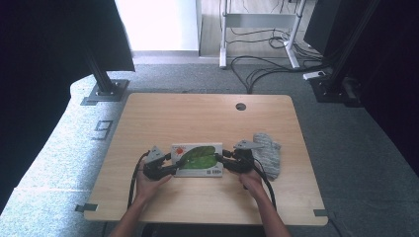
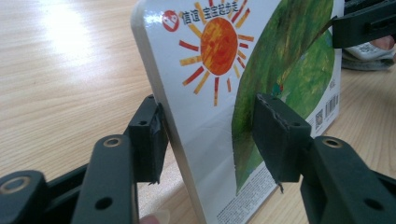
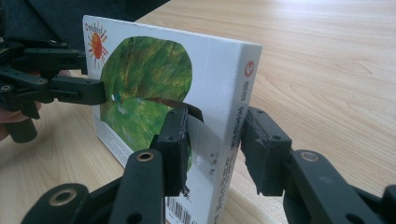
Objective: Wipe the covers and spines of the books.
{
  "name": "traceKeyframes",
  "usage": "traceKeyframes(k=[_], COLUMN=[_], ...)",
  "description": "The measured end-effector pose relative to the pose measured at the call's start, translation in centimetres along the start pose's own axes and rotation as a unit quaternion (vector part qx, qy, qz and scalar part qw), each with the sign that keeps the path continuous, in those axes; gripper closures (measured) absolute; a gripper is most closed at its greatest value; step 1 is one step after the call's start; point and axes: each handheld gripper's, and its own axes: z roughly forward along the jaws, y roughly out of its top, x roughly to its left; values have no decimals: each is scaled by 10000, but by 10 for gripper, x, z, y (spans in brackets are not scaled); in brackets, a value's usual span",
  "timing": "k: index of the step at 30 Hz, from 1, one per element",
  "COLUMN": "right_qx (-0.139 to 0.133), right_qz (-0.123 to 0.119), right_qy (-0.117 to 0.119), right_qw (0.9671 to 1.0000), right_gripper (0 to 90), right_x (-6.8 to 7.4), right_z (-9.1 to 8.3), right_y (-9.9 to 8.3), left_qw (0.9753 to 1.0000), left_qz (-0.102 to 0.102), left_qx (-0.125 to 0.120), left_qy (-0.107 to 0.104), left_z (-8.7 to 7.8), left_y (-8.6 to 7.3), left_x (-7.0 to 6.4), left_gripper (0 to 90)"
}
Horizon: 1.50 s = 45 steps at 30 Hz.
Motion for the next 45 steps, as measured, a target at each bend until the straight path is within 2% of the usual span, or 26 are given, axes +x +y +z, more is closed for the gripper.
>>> traceKeyframes(k=[7, 17, 24, 27, 37, 41, 45], right_qx=[88, 253, 420, 485, 676, 773, 870], right_qz=[84, 194, 179, 171, 433, 353, 397], right_qy=[-20, -66, -168, -188, -186, -312, -374], right_qw=[9999, 9995, 9988, 9985, 9966, 9959, 9947], right_gripper=[583, 559, 530, 518, 464, 415, 392], right_x=[-2, -2, -4, -4, -9, -5, -4], right_z=[4, 5, 9, 10, 13, 16, 19], right_y=[-2, -3, -6, -7, -13, -14, -14], left_qw=[9999, 9992, 9983, 9981, 9969, 9965, 9960], left_qz=[-63, -204, -314, -278, -374, -313, -388], left_qx=[150, 303, 469, 552, 699, 768, 801], left_qy=[-8, -133, -123, -73, -24, 56, 6], left_z=[5, 9, 15, 16, 24, 25, 26], left_y=[0, 0, -1, 0, -1, -2, -3], left_x=[0, 2, 2, 1, 0, -1, 1], left_gripper=[405, 389, 342, 326, 282, 274, 270])
